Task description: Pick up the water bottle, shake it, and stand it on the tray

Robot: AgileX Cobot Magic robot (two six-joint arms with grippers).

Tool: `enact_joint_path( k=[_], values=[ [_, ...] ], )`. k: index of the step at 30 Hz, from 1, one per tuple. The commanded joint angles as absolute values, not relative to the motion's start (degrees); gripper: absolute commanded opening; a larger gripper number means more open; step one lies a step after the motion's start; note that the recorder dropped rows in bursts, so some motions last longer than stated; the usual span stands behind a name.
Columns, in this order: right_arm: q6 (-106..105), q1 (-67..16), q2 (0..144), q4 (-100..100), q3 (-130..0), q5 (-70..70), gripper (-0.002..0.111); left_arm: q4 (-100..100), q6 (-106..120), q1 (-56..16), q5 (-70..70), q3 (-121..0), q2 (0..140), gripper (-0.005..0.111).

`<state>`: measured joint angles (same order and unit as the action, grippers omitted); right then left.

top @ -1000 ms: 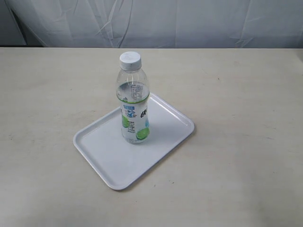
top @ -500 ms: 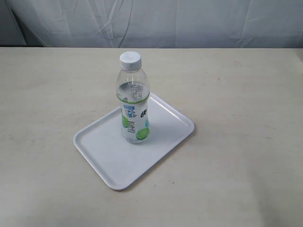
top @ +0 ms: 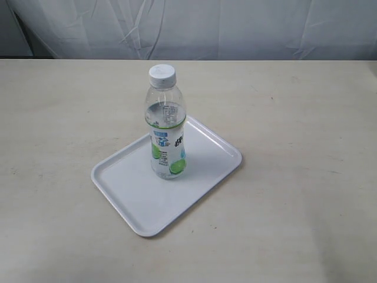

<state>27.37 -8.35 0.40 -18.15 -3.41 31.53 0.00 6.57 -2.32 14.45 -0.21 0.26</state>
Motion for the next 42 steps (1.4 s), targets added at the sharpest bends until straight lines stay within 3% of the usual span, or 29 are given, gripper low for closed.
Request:
enact_joint_path(
  k=[1, 22, 34, 42],
  values=[
    [26.29, -8.00, 0.00, -18.10, -3.23, 31.45, 0.002, 0.00, 6.49, -2.34, 13.68, 0.00, 0.00, 0.000],
    [24.86, -8.00, 0.00, -6.22, -3.19, 31.33, 0.002, 0.00, 6.47, -2.34, 13.68, 0.00, 0.00, 0.000],
    [21.11, -3.28, 0.00, -7.21, 0.00, 15.15, 0.002, 0.00, 6.58, -2.34, 13.68, 0.00, 0.00, 0.000],
    [21.11, -2.76, 0.00, -6.55, 0.00, 16.20, 0.002, 0.00, 6.49, -2.34, 13.68, 0.00, 0.00, 0.000]
  ],
)
